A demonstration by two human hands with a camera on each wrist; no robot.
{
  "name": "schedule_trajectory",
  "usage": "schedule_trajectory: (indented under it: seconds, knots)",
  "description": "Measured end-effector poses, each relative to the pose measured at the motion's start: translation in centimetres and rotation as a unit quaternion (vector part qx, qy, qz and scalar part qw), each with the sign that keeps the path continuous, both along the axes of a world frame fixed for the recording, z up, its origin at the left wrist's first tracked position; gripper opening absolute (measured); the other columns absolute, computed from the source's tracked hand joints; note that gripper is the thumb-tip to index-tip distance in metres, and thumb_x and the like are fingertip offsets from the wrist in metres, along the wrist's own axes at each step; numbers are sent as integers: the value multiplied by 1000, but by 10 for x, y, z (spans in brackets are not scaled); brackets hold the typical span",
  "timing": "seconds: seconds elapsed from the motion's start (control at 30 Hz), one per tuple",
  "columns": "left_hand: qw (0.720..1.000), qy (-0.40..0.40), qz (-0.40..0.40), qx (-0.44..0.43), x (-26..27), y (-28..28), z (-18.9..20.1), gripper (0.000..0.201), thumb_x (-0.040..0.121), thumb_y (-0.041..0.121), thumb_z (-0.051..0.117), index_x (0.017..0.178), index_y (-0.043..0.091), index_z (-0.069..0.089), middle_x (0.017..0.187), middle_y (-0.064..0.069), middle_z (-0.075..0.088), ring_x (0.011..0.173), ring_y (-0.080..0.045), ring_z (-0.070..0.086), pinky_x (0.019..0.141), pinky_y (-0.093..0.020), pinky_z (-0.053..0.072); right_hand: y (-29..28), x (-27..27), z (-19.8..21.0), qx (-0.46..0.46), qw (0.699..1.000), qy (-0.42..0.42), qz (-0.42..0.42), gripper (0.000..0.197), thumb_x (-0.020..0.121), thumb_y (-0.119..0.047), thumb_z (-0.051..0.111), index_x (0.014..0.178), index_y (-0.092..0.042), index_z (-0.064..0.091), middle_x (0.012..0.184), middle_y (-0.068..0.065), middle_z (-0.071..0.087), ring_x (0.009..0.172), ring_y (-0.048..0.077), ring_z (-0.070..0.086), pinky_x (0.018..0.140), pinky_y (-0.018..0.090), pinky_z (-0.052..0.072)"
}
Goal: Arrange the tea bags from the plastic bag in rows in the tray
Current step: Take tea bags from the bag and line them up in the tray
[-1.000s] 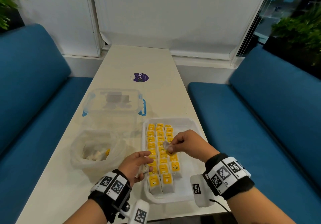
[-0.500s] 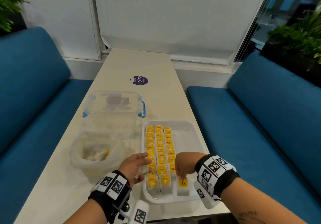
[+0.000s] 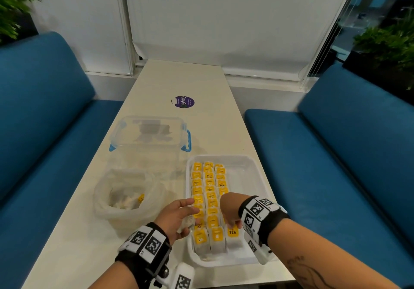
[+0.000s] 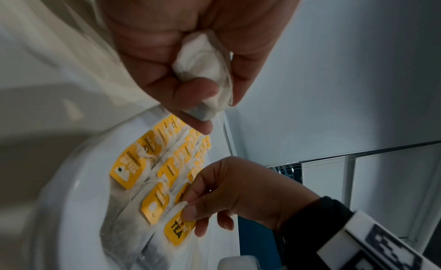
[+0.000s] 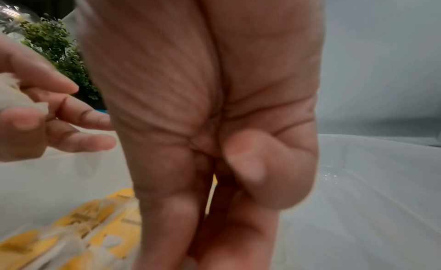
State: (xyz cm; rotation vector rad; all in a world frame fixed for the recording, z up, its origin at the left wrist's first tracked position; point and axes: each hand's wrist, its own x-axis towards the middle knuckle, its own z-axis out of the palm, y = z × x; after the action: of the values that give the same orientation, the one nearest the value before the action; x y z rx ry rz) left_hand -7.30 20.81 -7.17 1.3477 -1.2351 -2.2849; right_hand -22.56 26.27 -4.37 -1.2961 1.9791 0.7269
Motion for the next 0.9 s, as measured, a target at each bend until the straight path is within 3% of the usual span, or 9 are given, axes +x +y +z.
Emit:
schedule_trajectory:
  seconds: [0.17,0.3,0.33,0.4,0.47,0.6,0.7,0.83,0.9]
  knots:
    - [1000,3,-15,-2,-1,-3,1,27,84,2,60,107,14,58,88,-5,65,68,-17,64,39,-16,35,0,1,0,-14,999,-17,-32,33,90,-6,59,120,8,57,124,20,61,116,30,59,96,36,47]
    - [1000,19,-23,2,-4,-3,2,24,86,1,55,109,11,57,91,-7,63,64,-19,62,39,-16,36,-1,0,6,-13,999,-26,-45,20,91,-7,59,104,7,62,125,18,61,115,29,60,95,35,47]
    - [999,26,-24,5,-5,-3,4,23,88,2,53,109,10,56,90,-8,63,60,-18,62,39,-16,37,-1,-3,10,-33,997,-32,-56,14,91,-8,58,97,4,62,122,18,63,107,27,64,90,33,50]
    - [999,44,-25,12,-9,-3,7,21,91,6,51,112,8,56,91,-9,63,53,-16,63,39,-16,41,-2,-12,19,-118,985,-65,-112,5,90,-7,57,90,-6,62,100,13,70,70,15,67,63,22,53]
    - [997,67,-21,27,-14,-4,12,22,93,12,50,113,6,55,90,-11,62,50,-17,64,39,-17,44,-2,-22,31,-216,957,-109,-158,16,89,-7,56,76,-15,58,69,0,64,49,3,54,46,14,42]
    - [992,104,-18,67,-24,-5,22,25,94,27,49,105,7,57,88,-13,63,51,-21,65,42,-21,49,2,-31,53,-348,898,-191,-187,15,85,-9,63,76,-21,60,60,-4,58,50,3,54,54,16,41]
    - [990,117,-20,83,-33,-5,28,35,95,40,40,99,10,58,86,-12,64,52,-22,66,42,-22,51,8,-29,65,-381,874,-244,-176,15,80,-12,72,78,-22,62,61,-5,57,54,5,53,57,17,41]
    - [987,133,-35,81,-44,-2,37,48,95,49,30,97,9,58,73,-12,65,54,-23,65,45,-26,54,11,-16,63,-350,899,-241,-111,28,71,-17,80,93,-18,64,78,-8,56,63,2,48,59,15,38]
    - [988,129,-48,69,-48,-2,41,53,95,51,27,95,9,57,75,-12,63,56,-22,63,49,-29,56,10,-12,56,-344,911,-212,-80,25,71,-17,79,87,-17,60,78,-5,53,67,9,47,58,18,36]
